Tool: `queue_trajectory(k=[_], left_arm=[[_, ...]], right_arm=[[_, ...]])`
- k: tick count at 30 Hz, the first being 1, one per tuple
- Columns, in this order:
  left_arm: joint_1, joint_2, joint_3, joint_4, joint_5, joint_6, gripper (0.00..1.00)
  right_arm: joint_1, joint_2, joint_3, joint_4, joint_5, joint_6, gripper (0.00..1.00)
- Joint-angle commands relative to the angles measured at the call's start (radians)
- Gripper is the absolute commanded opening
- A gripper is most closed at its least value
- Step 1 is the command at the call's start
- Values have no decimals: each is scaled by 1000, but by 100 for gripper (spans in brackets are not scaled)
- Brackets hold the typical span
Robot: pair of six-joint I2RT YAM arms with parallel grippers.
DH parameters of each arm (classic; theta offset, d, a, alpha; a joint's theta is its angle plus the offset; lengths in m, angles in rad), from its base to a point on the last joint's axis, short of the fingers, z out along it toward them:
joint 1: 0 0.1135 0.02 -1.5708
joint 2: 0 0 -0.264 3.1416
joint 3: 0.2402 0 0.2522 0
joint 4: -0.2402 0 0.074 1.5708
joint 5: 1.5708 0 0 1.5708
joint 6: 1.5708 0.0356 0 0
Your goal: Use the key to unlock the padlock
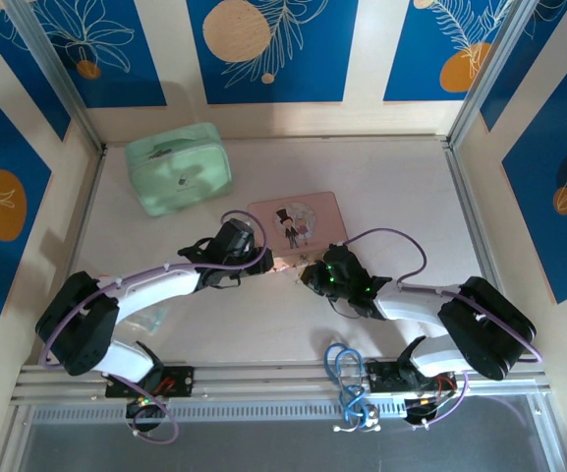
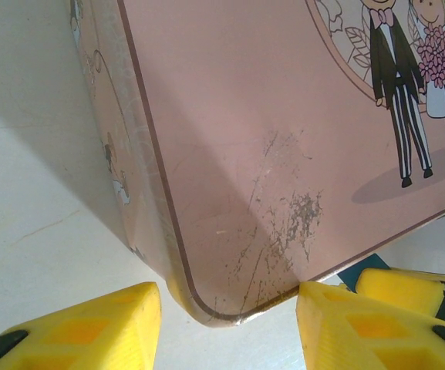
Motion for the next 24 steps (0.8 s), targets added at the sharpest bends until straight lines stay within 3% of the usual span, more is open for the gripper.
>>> queue_trajectory(k=[1, 15, 24], left_arm=[[22, 4, -26, -18, -27, 4, 50], [34, -3, -40, -25, -21, 18, 50], [54, 0, -29, -32, -19, 27, 50]], right_arm=[[-15, 4, -5, -90, 13, -7, 0], [-57, 9, 4, -76, -29, -48, 0], [-3, 43, 24, -73, -34, -24, 0]])
